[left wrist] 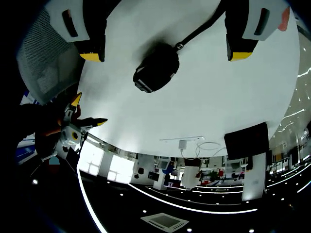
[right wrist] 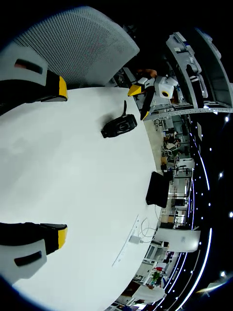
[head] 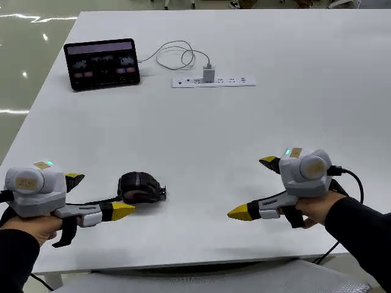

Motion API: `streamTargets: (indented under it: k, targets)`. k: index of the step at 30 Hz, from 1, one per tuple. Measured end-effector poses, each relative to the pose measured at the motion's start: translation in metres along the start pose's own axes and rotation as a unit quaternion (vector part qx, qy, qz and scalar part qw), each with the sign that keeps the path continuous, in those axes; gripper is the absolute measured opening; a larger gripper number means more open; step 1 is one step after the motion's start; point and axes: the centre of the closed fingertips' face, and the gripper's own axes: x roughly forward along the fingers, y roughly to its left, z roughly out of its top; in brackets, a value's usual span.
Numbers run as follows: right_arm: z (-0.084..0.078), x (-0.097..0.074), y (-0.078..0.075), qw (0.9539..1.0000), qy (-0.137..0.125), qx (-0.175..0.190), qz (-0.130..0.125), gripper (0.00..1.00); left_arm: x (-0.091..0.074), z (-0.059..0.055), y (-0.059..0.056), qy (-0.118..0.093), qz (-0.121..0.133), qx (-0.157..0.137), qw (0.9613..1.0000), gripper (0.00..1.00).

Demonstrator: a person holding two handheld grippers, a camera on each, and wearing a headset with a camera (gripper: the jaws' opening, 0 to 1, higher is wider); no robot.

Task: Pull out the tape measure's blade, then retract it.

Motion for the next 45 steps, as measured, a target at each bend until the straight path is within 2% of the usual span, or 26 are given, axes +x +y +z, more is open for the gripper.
streamTargets:
  k: [3, 6, 11, 17, 19, 20, 23, 26, 29, 32, 33, 35, 45]
  targets:
    - [-0.008, -0.01, -0.009, 0.9998, 0.0, 0.013, -0.016, 1.0, -0.001, 0.001, 0.001, -0.003, -0.001, 0.008, 1.0, 1.0]
    - [-0.017, -0.02, -0.015, 0.9993, -0.001, 0.026, -0.027, 1.0, -0.003, -0.001, 0.004, 0.006, 0.005, 0.022, 0.9997, 1.0]
    - [-0.03, -0.04, -0.031, 0.9974, -0.003, 0.046, -0.055, 1.0, -0.008, -0.006, 0.005, 0.01, 0.003, 0.016, 0.9998, 1.0]
    - [-0.046, -0.064, -0.04, 0.9967, 0.009, 0.045, -0.067, 1.0, -0.014, -0.014, 0.004, 0.021, 0.004, 0.027, 0.9994, 1.0]
    - [-0.052, -0.073, -0.044, 0.9963, 0.008, 0.04, -0.075, 1.0, -0.017, -0.019, 0.008, 0.037, 0.015, 0.044, 0.9983, 0.99]
    - [-0.053, -0.075, -0.044, 0.9963, 0.008, 0.04, -0.076, 1.0, -0.018, -0.019, 0.007, 0.033, 0.013, 0.042, 0.9985, 0.98]
    - [-0.067, -0.083, -0.044, 0.9942, 0.032, 0.065, -0.079, 1.0, -0.022, -0.018, 0.011, 0.026, 0.014, 0.037, 0.9989, 1.0]
    - [-0.072, -0.086, -0.045, 0.9938, 0.04, 0.056, -0.087, 1.0, -0.023, -0.023, 0.011, 0.036, 0.009, 0.039, 0.9986, 1.0]
    - [-0.07, -0.088, -0.044, 0.9937, 0.039, 0.058, -0.089, 1.0, -0.025, -0.024, 0.011, 0.031, 0.004, 0.032, 0.999, 1.0]
    - [-0.067, -0.088, -0.042, 0.9942, 0.037, 0.054, -0.085, 1.0, -0.026, -0.024, 0.013, 0.029, 0.009, 0.027, 0.9992, 1.0]
    - [-0.066, -0.088, -0.041, 0.9945, 0.037, 0.048, -0.085, 1.0, -0.028, -0.022, 0.019, 0.024, 0.025, 0.029, 0.999, 1.0]
    - [-0.066, -0.088, -0.041, 0.9947, 0.039, 0.047, -0.082, 1.0, -0.029, -0.02, 0.021, 0.021, 0.029, 0.026, 0.999, 1.0]
    - [-0.066, -0.088, -0.043, 0.9941, 0.032, 0.058, -0.087, 1.0, -0.03, -0.019, 0.019, 0.022, 0.027, 0.013, 0.9993, 1.0]
